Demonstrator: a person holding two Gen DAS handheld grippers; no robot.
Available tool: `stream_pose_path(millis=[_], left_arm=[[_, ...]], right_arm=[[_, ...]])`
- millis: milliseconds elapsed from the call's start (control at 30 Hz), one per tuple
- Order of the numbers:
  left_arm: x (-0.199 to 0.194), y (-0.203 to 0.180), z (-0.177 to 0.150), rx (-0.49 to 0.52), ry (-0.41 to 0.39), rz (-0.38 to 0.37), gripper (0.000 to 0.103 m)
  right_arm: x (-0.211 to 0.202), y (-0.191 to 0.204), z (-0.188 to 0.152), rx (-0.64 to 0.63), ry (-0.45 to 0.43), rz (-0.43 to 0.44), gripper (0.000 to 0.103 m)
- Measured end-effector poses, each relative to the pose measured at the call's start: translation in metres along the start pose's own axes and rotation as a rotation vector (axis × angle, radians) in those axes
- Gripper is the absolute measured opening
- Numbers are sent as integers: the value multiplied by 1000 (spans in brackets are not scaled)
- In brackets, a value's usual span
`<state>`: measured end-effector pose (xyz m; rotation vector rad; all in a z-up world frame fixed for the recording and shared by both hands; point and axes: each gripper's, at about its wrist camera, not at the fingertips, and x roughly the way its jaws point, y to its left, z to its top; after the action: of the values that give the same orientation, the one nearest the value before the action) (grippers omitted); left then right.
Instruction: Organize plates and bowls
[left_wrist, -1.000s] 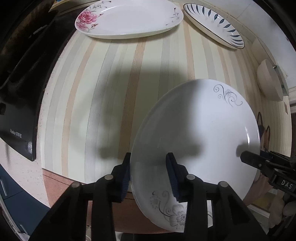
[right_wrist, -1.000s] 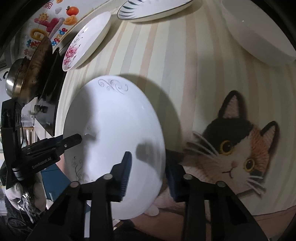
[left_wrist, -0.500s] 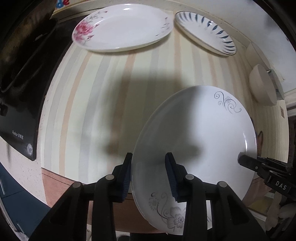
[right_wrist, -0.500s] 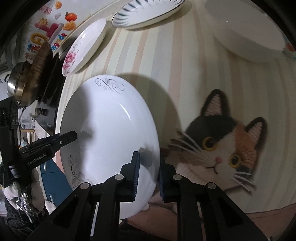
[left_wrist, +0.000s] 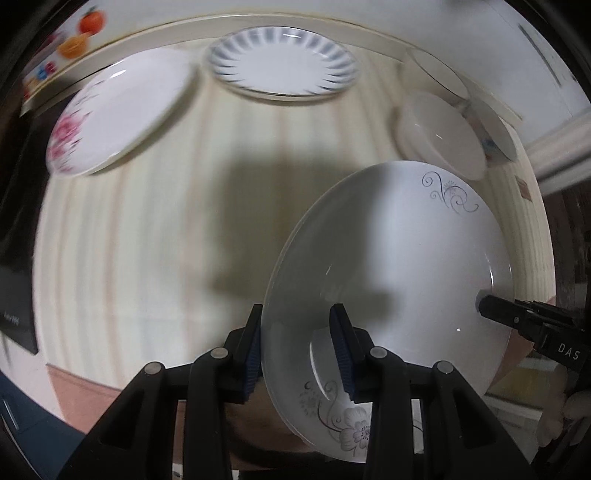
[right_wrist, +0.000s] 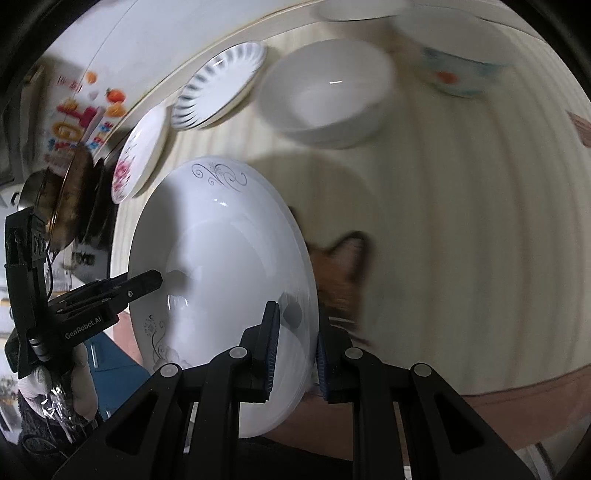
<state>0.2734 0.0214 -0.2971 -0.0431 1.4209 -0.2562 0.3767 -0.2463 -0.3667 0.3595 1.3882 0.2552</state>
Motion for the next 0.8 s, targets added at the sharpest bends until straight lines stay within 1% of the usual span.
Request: stream_pose_path(millis=[100, 233, 300, 400, 567, 667, 733, 767, 800], left_arm=[[9, -23, 3, 31, 15, -10, 32], [22, -45, 6, 60, 41, -23, 32], [29, -52, 7, 77, 53, -16, 32], [47, -58, 22, 90, 74, -1, 32], [58, -53, 27, 89, 97, 22, 32], [60, -52, 32, 83, 95, 29, 32], [70, -65, 42, 81, 95, 32, 32], [70, -64, 43, 80, 94, 32, 32], [76, -75, 46, 77, 92, 32, 32]], right_arm=[[-9, -28, -6, 35, -6, -18, 20], [-11, -63, -10, 82, -6, -34, 20], [-8, -70, -11, 98, -10, -40, 20], [-5, -84, -11, 122, -9, -37, 20], [-1, -94, -14, 137, -4, -21, 20], [0, -96, -14, 142, -1, -13, 20], [4, -93, -13, 147, 2, -10, 20], [5, -91, -12, 148, 2, -9, 20], [5, -92, -12, 148, 3, -9, 20]])
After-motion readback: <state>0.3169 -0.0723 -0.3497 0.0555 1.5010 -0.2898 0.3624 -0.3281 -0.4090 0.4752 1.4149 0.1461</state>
